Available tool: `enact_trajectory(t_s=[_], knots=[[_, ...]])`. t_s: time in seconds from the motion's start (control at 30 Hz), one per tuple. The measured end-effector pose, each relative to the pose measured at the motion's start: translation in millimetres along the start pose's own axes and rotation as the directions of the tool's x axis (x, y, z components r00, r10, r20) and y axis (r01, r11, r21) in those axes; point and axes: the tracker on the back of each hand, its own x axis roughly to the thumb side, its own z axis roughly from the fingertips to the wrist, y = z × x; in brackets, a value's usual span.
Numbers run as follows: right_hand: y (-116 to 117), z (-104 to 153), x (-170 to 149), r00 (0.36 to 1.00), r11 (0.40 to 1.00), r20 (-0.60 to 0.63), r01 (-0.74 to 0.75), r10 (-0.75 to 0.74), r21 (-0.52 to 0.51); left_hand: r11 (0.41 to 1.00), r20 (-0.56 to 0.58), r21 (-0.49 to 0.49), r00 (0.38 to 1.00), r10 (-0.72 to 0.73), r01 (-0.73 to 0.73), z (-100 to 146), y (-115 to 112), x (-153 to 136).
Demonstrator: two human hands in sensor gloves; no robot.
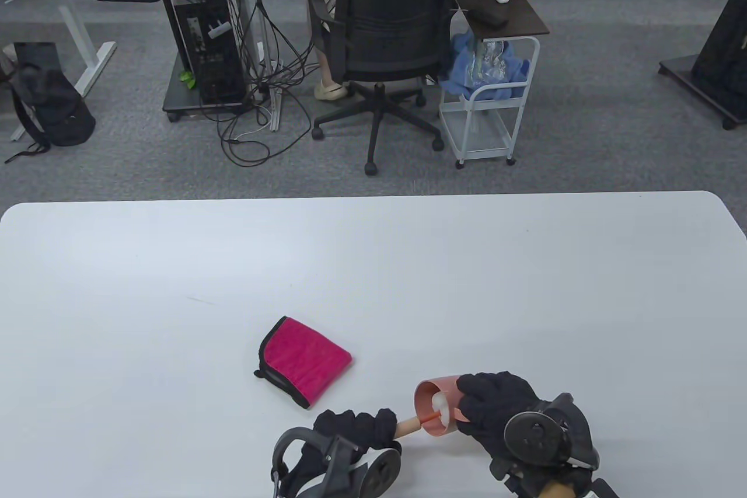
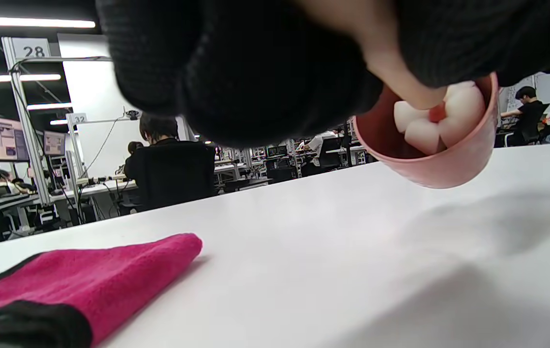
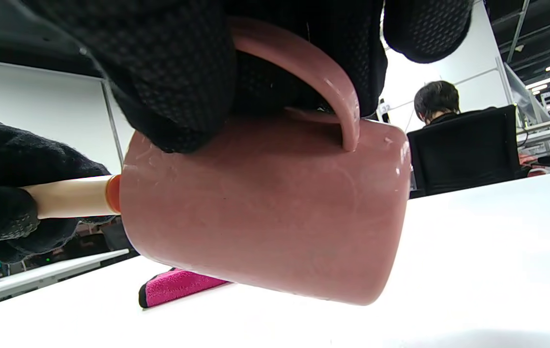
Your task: Brush the water cup with the cup brush
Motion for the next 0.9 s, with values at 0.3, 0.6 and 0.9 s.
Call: enact_trajectory(t_s=[0.3,0.6,0.9], knots=[[5,-1,-3,1.000,0.999,-0.010,0.017,-0.016,0.033,1.000,-0.028,-0.009,1.000,-0.005,0.005,-1,0,-3],[5,-1,-4,1.000,0.999,-0.008,0.029,-0.029,0.020,0.998,-0.109,-0.048,0.993,0.045,-0.051,-4,-5,-14],[0,1,-2,1.000,1.000,-0.001,0.011,-0.011,-0.014,0.980,-0.139,-0.146,0.983,0.118,-0.138,-8,-15,-17]])
